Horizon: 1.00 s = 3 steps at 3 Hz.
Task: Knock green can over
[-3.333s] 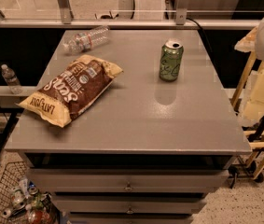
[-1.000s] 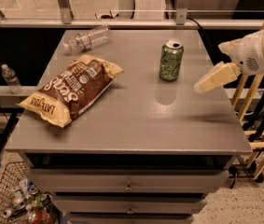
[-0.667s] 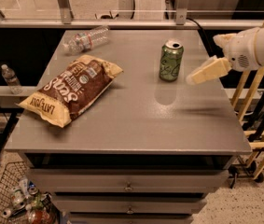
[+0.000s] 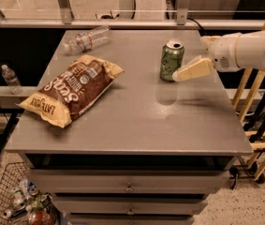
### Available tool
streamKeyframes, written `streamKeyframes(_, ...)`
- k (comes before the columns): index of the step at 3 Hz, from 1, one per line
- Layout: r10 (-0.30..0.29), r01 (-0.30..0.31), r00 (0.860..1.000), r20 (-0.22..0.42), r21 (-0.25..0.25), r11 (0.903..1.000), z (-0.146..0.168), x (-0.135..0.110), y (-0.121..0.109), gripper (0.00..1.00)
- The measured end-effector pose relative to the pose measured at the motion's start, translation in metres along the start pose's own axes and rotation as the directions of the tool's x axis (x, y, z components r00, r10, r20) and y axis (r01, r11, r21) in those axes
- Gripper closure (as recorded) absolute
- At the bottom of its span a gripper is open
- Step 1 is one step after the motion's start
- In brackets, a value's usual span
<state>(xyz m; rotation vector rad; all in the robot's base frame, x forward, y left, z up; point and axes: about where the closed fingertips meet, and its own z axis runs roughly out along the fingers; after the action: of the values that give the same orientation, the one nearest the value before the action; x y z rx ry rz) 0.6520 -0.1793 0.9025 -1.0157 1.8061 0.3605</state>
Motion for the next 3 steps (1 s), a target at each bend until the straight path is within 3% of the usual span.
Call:
streamKeyframes(1, 0.029, -0.027, 0.997, 0.065, -0.021, 0.9994, 0.016, 0.0, 0.001, 0.0)
streamKeyframes(3, 0.084, -0.069, 0.973, 0.214, -0.073, 0.9949, 0.044, -0.005, 0.009, 0.0)
